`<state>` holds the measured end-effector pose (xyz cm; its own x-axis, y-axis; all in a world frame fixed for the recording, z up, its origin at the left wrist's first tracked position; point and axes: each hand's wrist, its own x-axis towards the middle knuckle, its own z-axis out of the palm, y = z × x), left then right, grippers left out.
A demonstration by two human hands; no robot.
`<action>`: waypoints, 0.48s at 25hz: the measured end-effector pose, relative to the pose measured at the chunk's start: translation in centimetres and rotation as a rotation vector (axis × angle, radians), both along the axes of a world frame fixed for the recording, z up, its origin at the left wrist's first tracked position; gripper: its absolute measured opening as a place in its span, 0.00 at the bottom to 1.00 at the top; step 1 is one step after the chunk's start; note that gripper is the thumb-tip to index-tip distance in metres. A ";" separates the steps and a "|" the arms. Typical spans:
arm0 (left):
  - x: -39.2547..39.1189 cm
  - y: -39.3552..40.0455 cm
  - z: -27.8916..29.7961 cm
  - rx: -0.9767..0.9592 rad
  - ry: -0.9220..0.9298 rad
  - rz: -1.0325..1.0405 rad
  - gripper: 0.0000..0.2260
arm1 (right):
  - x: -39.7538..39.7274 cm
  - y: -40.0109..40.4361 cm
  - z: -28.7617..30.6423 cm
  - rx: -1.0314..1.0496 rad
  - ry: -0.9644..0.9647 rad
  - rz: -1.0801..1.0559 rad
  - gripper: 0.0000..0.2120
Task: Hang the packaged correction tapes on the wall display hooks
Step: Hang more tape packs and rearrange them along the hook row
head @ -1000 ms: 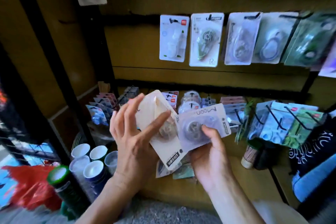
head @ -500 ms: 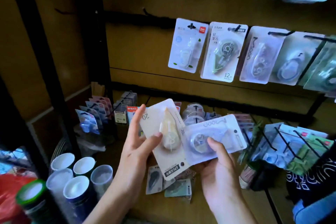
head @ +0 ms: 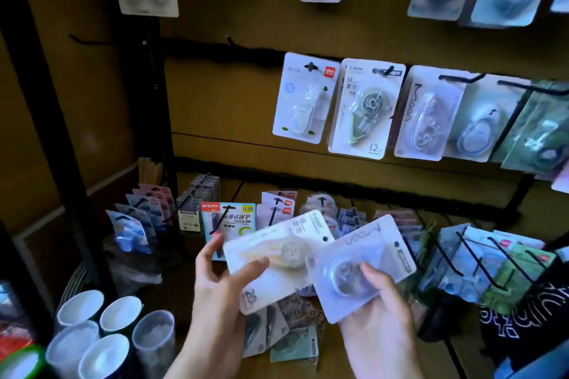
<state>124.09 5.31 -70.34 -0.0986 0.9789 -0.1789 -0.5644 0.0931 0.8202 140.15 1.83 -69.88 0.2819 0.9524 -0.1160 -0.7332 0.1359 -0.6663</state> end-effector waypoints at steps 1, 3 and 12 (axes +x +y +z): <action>0.6 -0.1 -0.4 0.021 0.099 -0.084 0.22 | 0.2 0.0 0.2 0.008 -0.022 0.010 0.17; 1.6 -0.6 -1.1 0.068 0.288 -0.288 0.20 | 1.2 0.0 0.7 0.055 -0.060 0.012 0.17; 4.4 -1.6 -0.2 0.211 0.233 -0.452 0.10 | 8.2 -1.0 0.3 0.080 -0.202 -0.055 0.20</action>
<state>128.53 3.72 -70.52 0.3263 0.9453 0.0021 -0.3072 0.1040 0.9459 148.32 0.85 -69.61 0.3437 0.9388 0.0231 -0.5756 0.2300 -0.7847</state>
